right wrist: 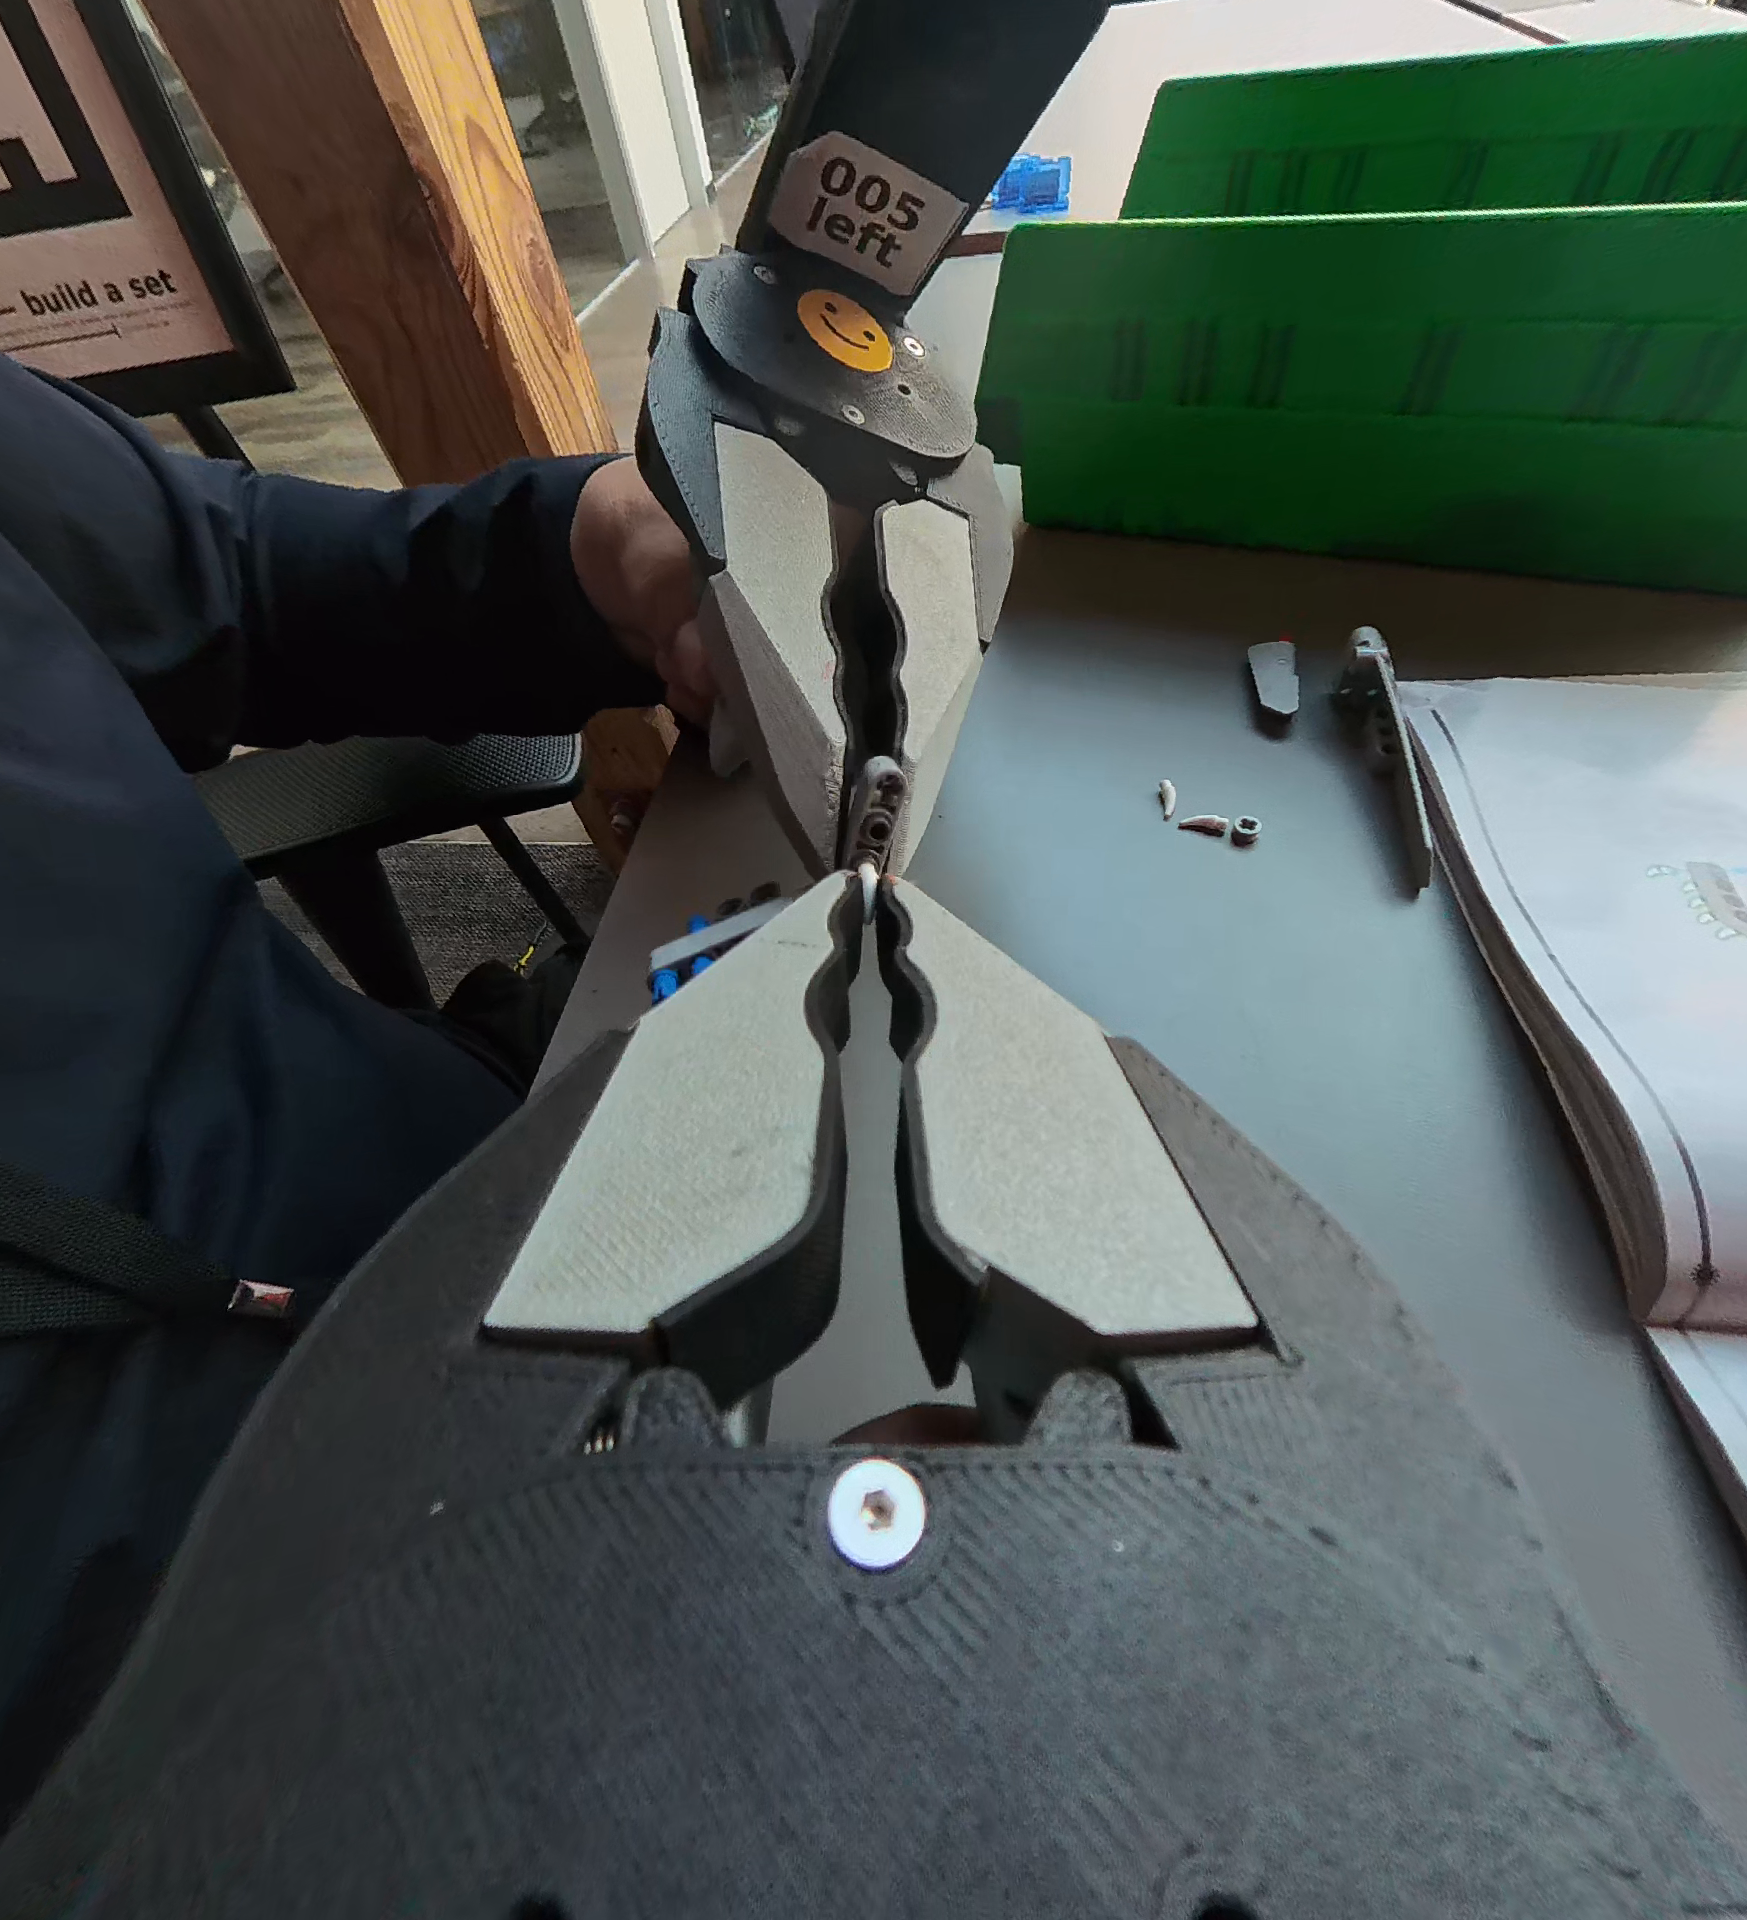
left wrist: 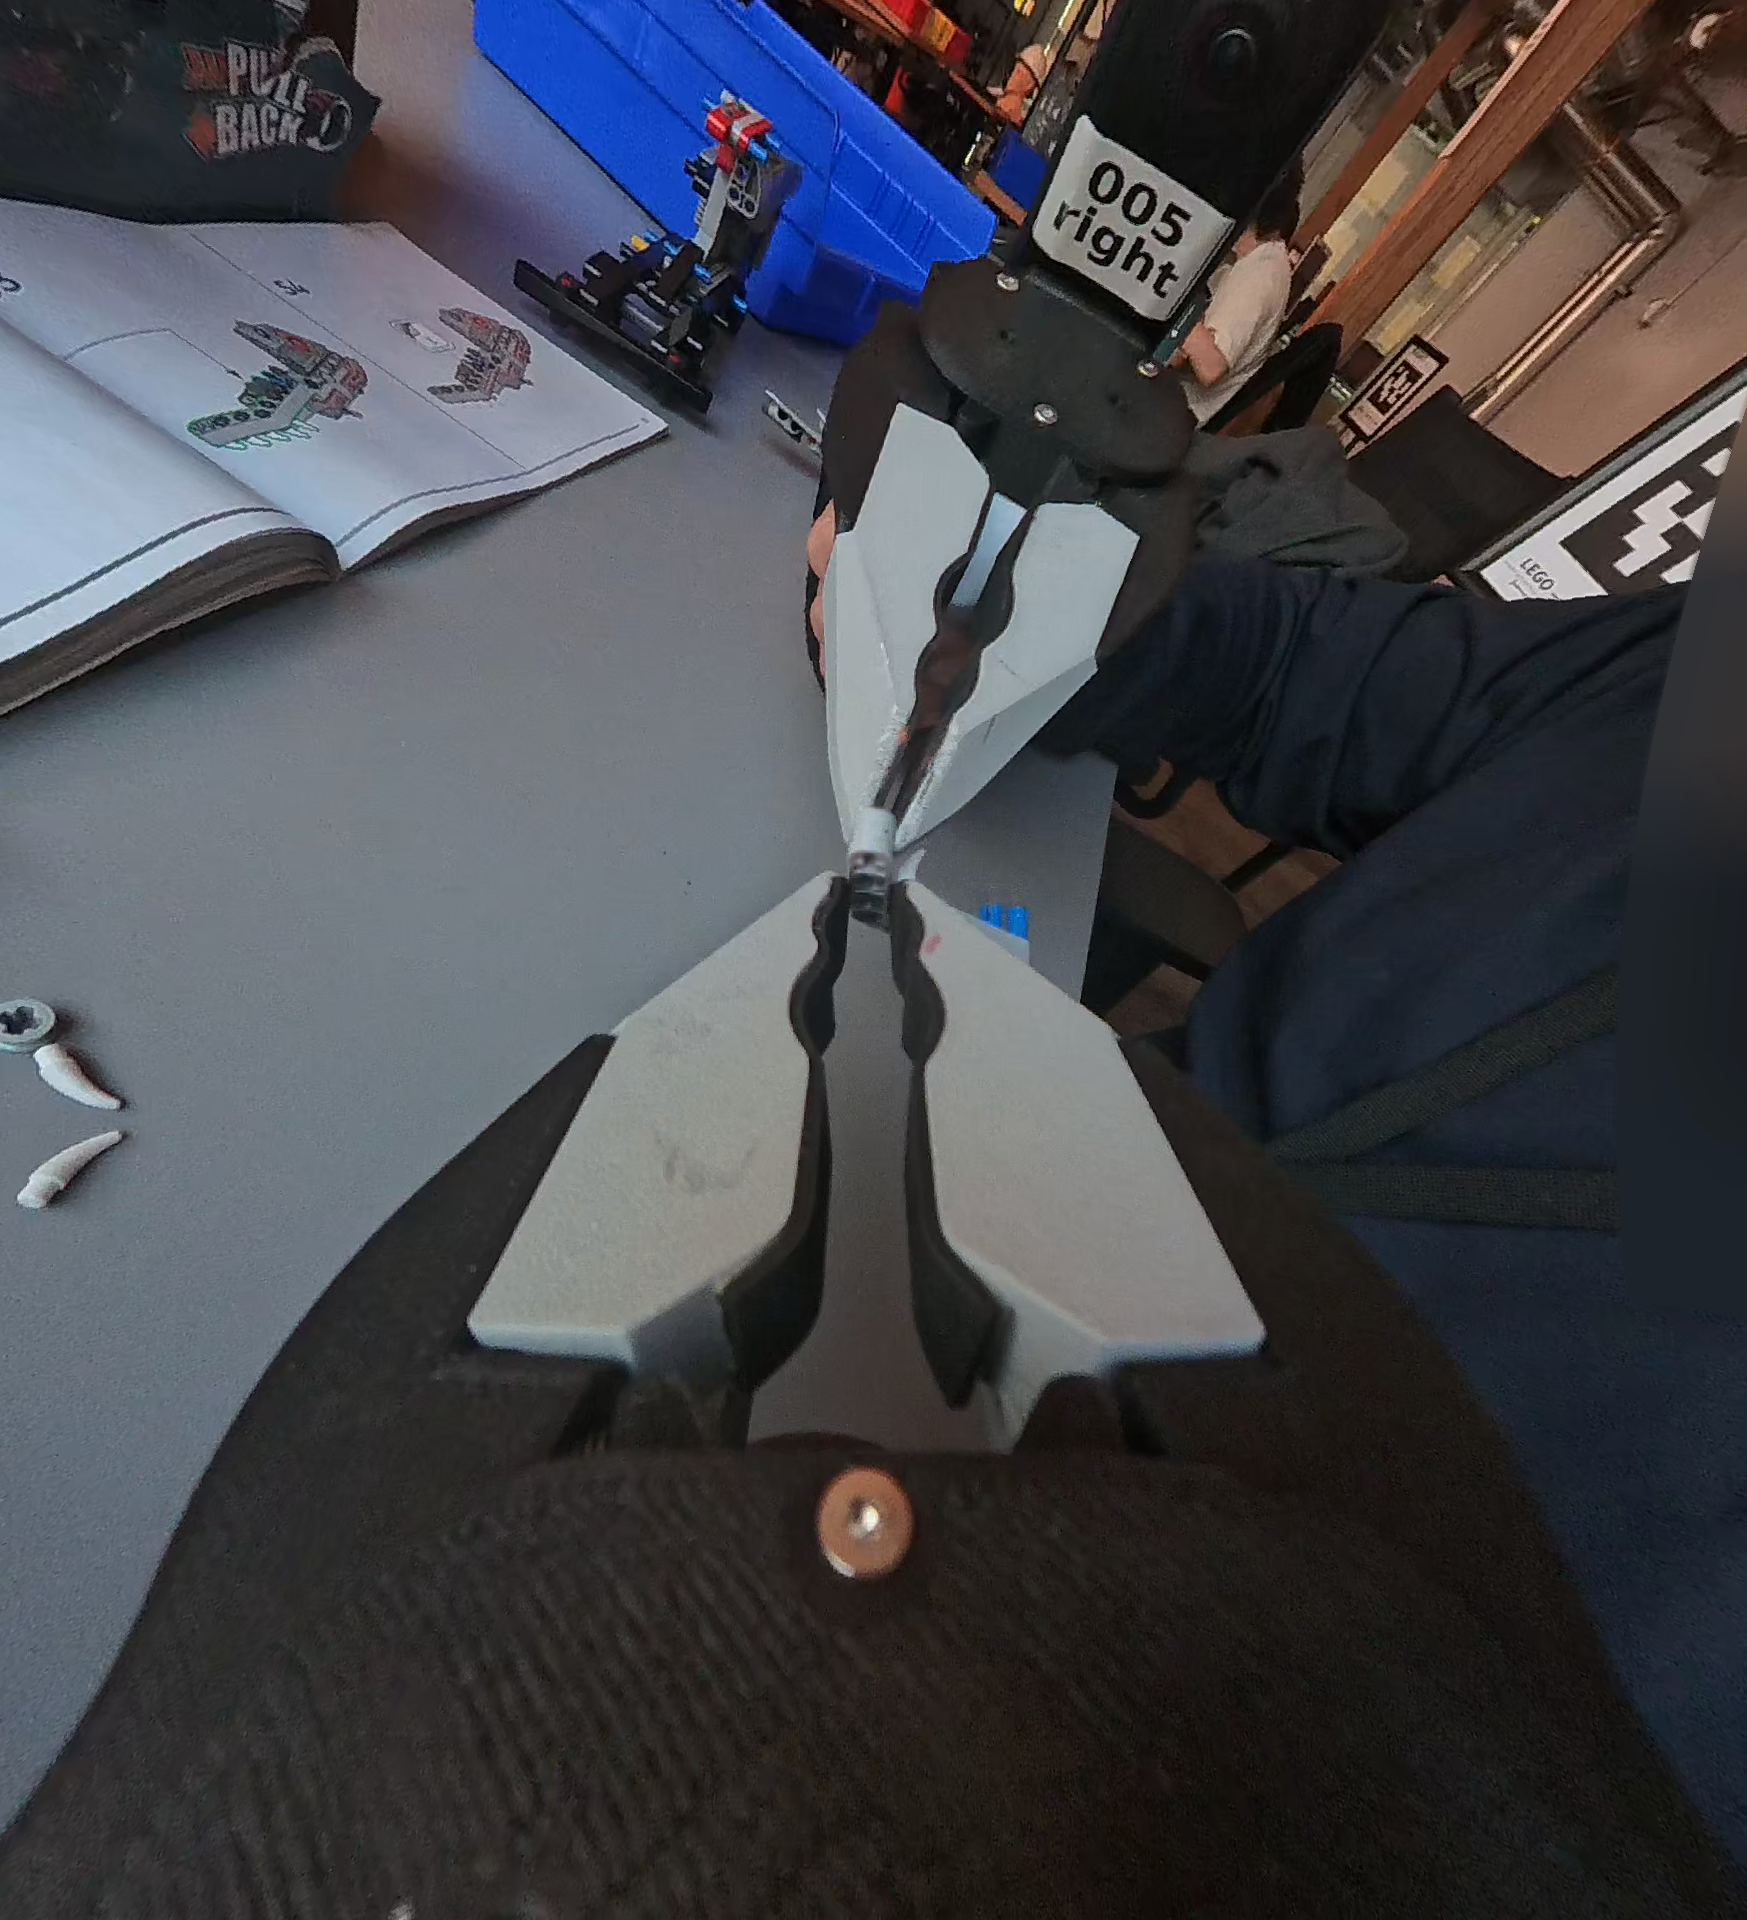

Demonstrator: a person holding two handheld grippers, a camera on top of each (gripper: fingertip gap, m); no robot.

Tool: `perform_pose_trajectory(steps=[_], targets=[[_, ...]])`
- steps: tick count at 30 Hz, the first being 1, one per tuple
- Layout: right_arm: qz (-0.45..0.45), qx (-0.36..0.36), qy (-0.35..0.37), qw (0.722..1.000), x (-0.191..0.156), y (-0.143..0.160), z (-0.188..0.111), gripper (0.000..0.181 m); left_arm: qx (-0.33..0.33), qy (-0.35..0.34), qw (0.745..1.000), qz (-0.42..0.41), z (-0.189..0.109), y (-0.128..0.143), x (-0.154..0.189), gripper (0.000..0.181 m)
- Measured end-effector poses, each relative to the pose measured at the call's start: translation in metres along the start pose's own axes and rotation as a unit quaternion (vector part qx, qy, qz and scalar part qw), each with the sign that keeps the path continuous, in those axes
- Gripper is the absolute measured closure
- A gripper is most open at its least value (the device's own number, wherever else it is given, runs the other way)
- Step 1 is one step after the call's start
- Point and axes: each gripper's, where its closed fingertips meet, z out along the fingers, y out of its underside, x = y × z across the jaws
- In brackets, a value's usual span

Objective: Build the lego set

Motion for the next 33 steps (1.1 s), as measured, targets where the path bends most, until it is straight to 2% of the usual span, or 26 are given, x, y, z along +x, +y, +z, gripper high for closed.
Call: perform_pose_trajectory(steps=[33], targets=[[-0.095, -0.030, 0.027, 0.995, -0.0027, 0.0048, -0.0046, 0.181, 0.007, 0.020, 0.999, -0.033, 0.0049, -0.0016, 0.0027, 0.176]])
